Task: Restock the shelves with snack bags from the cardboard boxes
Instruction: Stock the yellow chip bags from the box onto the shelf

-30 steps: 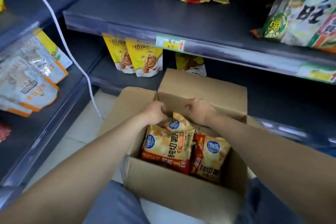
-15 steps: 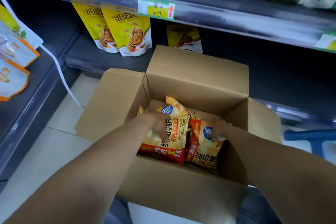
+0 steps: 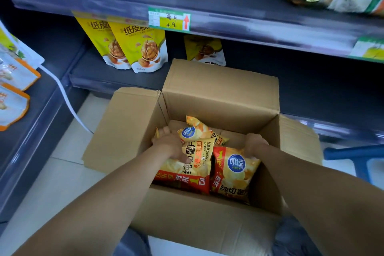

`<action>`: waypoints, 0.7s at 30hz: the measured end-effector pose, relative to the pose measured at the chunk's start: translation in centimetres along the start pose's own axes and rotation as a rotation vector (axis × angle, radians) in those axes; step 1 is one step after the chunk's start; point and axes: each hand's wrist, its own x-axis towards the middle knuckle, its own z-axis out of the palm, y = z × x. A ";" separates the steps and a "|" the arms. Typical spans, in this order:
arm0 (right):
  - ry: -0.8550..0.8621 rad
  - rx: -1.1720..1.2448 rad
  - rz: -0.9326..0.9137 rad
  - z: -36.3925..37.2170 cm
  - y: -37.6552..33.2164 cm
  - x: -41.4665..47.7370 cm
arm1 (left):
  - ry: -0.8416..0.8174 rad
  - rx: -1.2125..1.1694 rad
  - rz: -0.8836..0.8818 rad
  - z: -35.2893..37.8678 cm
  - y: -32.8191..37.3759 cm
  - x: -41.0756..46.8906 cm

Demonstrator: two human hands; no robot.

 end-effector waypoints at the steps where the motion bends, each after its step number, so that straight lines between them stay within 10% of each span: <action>1: 0.011 -0.013 0.002 -0.2 0.0 -0.1 | 0.027 -0.047 -0.040 0.3 -0.1 -0.4; 13: -0.045 0.374 0.002 -1.7 -0.3 -2.4 | 0.376 -0.576 -0.122 2.1 -2.1 -2.6; 21: -0.104 0.568 0.068 -1.6 -0.1 -2.5 | 0.070 -1.003 -0.461 4.6 -1.5 -0.8</action>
